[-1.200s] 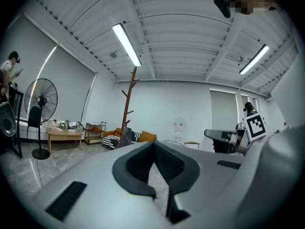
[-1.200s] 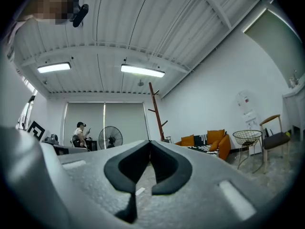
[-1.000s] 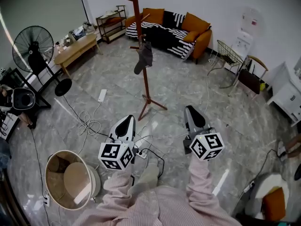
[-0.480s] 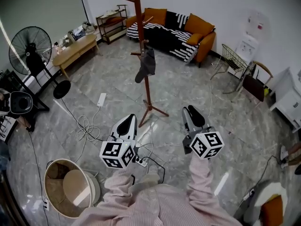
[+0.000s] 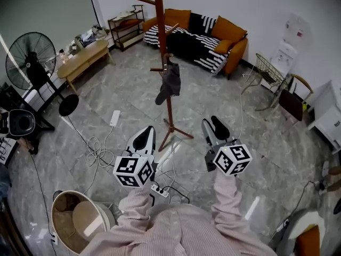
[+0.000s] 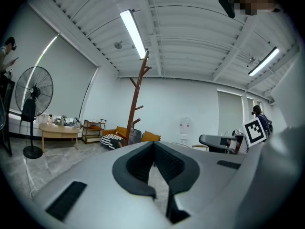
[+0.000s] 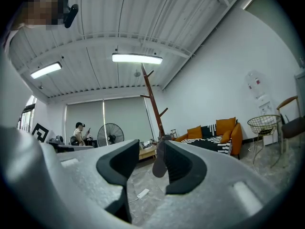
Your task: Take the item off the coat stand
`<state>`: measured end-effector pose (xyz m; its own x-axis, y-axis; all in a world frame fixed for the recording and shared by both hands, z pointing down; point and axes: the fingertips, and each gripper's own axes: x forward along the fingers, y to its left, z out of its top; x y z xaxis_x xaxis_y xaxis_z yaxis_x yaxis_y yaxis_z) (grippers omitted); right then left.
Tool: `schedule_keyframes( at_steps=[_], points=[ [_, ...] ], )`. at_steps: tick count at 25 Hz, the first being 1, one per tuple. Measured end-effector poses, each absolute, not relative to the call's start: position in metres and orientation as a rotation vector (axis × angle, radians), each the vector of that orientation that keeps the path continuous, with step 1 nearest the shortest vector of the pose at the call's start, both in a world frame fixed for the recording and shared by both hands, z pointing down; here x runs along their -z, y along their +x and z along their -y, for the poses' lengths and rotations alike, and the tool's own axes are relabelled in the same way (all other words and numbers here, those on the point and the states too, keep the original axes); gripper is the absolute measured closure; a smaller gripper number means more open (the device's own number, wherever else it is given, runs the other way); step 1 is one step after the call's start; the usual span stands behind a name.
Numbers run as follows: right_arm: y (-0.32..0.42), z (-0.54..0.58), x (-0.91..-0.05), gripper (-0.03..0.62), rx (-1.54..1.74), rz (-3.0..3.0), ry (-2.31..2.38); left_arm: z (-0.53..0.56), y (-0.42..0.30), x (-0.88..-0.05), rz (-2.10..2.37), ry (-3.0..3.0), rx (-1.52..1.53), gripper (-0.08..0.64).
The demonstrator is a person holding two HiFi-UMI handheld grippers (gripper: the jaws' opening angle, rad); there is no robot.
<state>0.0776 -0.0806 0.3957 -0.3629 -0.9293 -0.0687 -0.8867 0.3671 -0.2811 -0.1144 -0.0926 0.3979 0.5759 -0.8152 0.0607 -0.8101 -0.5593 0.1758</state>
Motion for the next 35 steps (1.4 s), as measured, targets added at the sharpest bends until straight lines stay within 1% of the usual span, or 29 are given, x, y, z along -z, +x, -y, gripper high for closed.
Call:
schedule_keyframes(
  at_steps=[13, 19, 25, 35],
  points=[
    [0.068, 0.157, -0.404, 0.408, 0.341, -2.434, -1.578, 0.156, -0.112, -0.404, 1.365, 2.591, 0.040, 0.558],
    [0.072, 0.212, -0.412, 0.382, 0.371, -2.497, -1.517, 0.202, -0.105, -0.414, 1.414, 2.536, 0.055, 0.558],
    [0.082, 0.275, -0.406, 0.380, 0.388, -2.547, -1.457, 0.249, -0.091, -0.409, 1.462, 2.493, 0.065, 0.558],
    [0.067, 0.361, -0.420, 0.380, 0.462, -2.663, -1.318, 0.308, -0.095, -0.418, 1.576, 2.379, 0.064, 0.558]
  ],
)
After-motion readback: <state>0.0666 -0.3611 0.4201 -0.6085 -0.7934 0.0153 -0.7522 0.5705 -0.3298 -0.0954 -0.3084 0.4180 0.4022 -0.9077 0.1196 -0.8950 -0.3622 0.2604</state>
